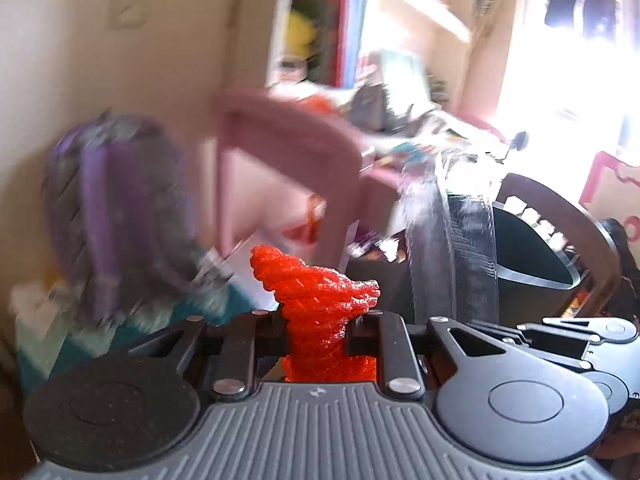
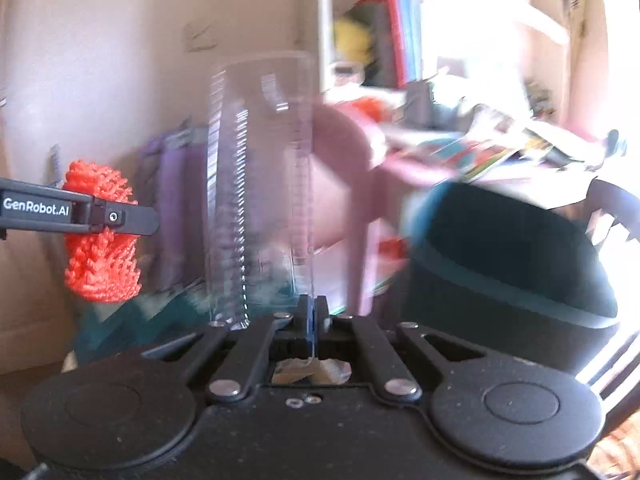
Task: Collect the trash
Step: 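Carry the orange net and clear tray up to the teal wastebasket with both tools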
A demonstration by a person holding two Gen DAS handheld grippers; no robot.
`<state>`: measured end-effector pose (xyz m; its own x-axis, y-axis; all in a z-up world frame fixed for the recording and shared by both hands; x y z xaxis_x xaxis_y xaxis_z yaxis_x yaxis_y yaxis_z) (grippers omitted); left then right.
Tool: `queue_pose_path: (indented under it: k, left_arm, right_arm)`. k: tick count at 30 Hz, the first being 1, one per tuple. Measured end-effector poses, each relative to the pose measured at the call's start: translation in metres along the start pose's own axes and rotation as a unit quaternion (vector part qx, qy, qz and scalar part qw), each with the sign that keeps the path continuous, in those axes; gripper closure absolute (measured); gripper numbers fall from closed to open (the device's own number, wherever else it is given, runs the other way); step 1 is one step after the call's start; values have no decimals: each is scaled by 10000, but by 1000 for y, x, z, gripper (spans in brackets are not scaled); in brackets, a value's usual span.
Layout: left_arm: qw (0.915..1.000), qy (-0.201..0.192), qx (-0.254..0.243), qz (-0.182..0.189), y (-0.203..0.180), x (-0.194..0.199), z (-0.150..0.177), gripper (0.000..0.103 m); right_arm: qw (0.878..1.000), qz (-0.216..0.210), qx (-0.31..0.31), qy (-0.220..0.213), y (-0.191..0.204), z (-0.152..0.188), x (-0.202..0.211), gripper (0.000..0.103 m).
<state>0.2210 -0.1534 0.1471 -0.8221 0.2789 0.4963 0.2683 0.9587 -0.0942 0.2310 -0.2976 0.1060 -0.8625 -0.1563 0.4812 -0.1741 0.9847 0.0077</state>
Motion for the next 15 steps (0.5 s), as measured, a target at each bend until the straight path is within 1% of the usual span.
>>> queue_pose_path:
  k: [3,9,12,15]
  left_arm:
    - [9993,-168,-267,206,-42,-9,-27,81]
    - [9957,-296,-578,667,-121,-32,-68,81]
    - [9938,-239,-653,867,-155,-50,-80,81]
    - [9928,-139,-763,916,-182,-72,-85,81]
  right_arm:
    - [9993,360,-8,-108,-29,-15,10,103]
    - [9955,913,-169,-190,-87,-35,24,103]
    - [9939,1056,-325,-33,-114,-42,18,103]
    - [9918,1210,-374,166,-134,-43,12,103]
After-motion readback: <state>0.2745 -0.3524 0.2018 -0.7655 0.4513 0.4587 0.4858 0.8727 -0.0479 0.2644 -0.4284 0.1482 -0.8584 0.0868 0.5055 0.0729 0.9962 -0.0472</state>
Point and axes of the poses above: each gripper's, at about its wrist camera, not at the fingertips, and x roughly against the way its jaws point, y to its left, z to its underside, the point moved 1 cm from there along -x, roughly the way its jaws point, and after that the axes turned 3 degrees about z, right-handed, at the moved point
